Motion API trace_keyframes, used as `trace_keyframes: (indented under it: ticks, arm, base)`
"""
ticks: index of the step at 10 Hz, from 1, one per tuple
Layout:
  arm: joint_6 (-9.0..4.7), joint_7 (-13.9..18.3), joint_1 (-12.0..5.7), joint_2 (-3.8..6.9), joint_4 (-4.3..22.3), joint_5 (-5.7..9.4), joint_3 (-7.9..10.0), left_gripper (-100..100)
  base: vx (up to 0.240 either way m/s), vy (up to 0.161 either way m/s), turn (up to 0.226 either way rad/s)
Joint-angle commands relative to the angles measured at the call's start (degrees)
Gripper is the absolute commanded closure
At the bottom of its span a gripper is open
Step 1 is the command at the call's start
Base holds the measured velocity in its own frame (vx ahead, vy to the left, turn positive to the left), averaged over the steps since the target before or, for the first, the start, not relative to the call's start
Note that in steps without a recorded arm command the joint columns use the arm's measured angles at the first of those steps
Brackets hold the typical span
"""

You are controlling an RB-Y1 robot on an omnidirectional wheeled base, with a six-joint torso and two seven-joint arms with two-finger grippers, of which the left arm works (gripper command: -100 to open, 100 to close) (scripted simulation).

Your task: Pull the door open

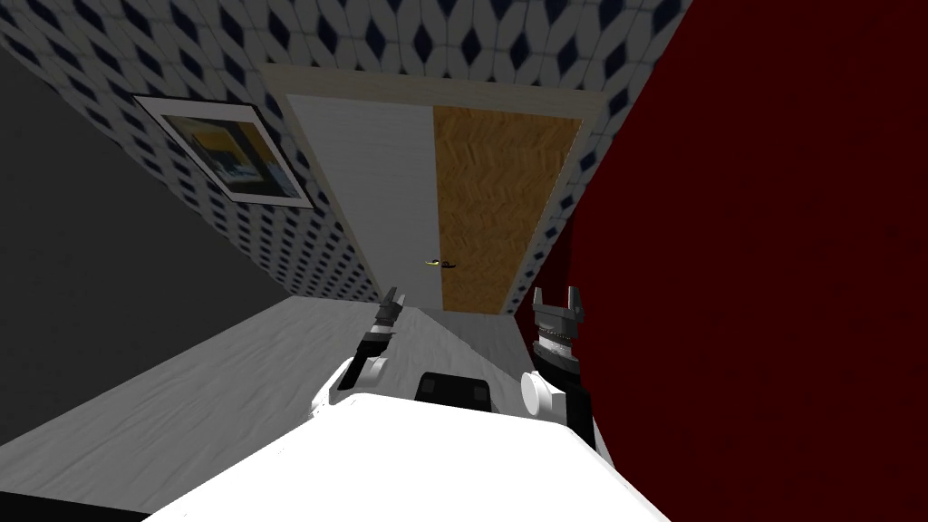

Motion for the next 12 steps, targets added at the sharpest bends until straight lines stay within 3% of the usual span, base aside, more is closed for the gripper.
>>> trace_keyframes:
  ticks: [1, 12]
  arm:
    - [-1.03, 0.47, -0.68, 0.56, 2.86, 0.39, -0.01, -100]
    - [-6.40, 3.39, -4.53, 4.58, 20.01, 3.09, -0.01, -100]
  base:
    - [0.111, -0.014, -0.050]
    - [0.102, -0.003, -0.051]
